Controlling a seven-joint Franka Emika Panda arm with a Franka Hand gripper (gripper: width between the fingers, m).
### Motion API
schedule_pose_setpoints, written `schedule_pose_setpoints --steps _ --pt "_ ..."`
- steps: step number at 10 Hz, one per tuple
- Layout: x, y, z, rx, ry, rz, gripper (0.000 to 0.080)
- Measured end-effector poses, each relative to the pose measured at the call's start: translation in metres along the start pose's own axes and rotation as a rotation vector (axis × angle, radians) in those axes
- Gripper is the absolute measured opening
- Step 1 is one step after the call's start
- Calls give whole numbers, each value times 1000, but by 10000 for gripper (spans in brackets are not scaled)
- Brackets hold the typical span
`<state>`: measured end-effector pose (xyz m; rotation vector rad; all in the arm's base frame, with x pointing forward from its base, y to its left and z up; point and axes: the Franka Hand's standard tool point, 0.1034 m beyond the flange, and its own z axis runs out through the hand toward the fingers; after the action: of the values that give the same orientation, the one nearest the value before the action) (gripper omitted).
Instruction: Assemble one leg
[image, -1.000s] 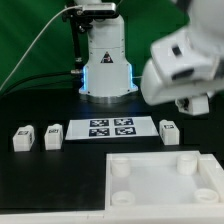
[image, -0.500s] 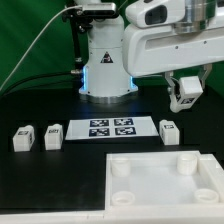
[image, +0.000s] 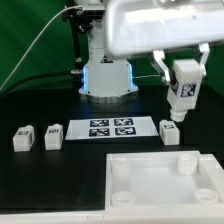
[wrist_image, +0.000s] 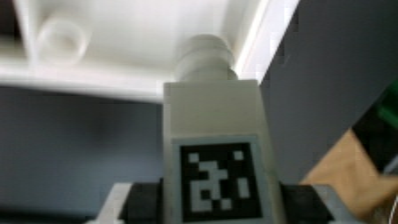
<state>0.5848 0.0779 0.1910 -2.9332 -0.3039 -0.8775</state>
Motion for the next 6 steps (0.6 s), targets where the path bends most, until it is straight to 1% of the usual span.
schedule_pose_setpoints --steps 1,2,3,4,6 --pt "-4 7 0 -46 113 -13 291" --pt "-17 10 8 -53 143 -23 291" --pt "-26 10 16 -36 98 -30 291" --pt "-30 10 17 -28 72 -29 291" --pt "-32 9 19 -25 64 -29 291"
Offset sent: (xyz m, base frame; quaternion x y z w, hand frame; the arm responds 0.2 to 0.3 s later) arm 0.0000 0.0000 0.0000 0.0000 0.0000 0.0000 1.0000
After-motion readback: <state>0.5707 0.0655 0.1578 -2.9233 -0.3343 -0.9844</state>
